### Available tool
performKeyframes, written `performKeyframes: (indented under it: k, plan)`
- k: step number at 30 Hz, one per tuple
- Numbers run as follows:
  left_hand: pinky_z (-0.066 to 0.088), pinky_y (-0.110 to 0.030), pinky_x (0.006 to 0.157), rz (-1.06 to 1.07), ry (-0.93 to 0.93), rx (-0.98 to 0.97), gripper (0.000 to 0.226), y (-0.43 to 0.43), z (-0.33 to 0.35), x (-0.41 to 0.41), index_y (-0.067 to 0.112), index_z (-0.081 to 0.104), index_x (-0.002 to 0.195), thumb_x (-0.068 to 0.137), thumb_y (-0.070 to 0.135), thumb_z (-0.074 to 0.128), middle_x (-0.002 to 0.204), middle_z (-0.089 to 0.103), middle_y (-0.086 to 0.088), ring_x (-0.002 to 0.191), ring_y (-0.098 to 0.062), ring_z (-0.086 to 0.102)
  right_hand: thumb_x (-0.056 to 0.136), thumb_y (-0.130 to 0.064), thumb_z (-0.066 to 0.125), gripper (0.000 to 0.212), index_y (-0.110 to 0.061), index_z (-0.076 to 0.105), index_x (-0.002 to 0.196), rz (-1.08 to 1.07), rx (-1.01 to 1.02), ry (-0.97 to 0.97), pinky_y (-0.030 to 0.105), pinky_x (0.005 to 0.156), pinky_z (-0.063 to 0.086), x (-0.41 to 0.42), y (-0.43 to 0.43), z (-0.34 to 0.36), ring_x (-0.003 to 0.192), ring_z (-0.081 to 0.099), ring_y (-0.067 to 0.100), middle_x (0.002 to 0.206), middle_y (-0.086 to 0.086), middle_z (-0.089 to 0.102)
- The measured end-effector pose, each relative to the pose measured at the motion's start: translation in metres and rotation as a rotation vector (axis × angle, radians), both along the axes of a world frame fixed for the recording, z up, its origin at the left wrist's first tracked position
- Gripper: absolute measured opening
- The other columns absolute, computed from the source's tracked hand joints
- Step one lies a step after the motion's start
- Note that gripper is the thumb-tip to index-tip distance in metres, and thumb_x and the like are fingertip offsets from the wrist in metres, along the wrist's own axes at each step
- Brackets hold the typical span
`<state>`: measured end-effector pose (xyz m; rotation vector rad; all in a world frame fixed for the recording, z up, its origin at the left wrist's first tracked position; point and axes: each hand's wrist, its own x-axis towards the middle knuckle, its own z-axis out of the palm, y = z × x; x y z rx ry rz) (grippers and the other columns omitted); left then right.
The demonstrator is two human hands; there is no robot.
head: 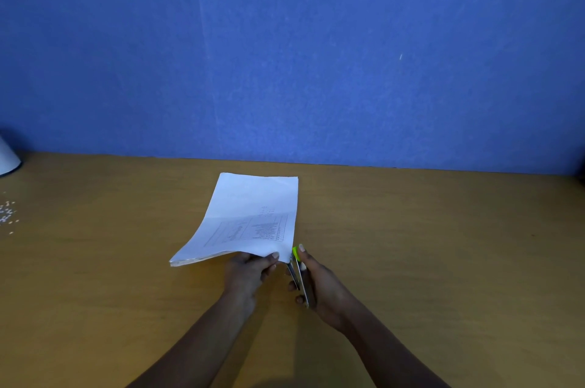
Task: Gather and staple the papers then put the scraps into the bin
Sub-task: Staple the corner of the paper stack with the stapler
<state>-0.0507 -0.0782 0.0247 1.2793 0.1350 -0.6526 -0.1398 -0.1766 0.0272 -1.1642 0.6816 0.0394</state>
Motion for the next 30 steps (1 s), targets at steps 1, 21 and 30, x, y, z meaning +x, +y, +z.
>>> performKeyframes:
  k: [1, 21, 30]
  plan:
    - [0.051, -0.013, 0.047, -0.004, -0.002, 0.007, 0.021, 0.0, 0.0, 0.0, 0.003, 0.063, 0.087, 0.073, -0.012, 0.066, 0.081, 0.064, -0.006, 0.07, -0.018, 0.06, 0.088, -0.055, 0.046, 0.038, -0.021, 0.063, 0.093, 0.002, 0.0, 0.001, 0.021, 0.05, 0.037, 0.001, 0.001, 0.0, 0.063, 0.052, 0.01, 0.085, 0.0, 0.054]
    - [0.053, -0.014, 0.049, -0.026, -0.066, 0.088, 0.02, 0.003, -0.003, 0.001, 0.001, 0.066, 0.087, 0.071, -0.009, 0.071, 0.08, 0.066, -0.007, 0.072, -0.019, 0.062, 0.088, -0.048, 0.052, 0.035, -0.017, 0.065, 0.093, -0.021, -0.072, -0.01, 0.02, 0.054, 0.043, 0.015, 0.005, -0.003, 0.072, 0.057, 0.011, 0.079, -0.005, 0.065]
    - [0.054, -0.017, 0.054, -0.05, -0.078, 0.108, 0.02, 0.004, -0.005, 0.002, -0.003, 0.066, 0.089, 0.071, -0.008, 0.071, 0.076, 0.067, -0.008, 0.069, -0.019, 0.062, 0.088, -0.044, 0.054, 0.032, -0.012, 0.06, 0.088, -0.021, -0.11, -0.035, 0.02, 0.053, 0.041, 0.015, 0.005, -0.004, 0.064, 0.055, 0.008, 0.074, -0.004, 0.061]
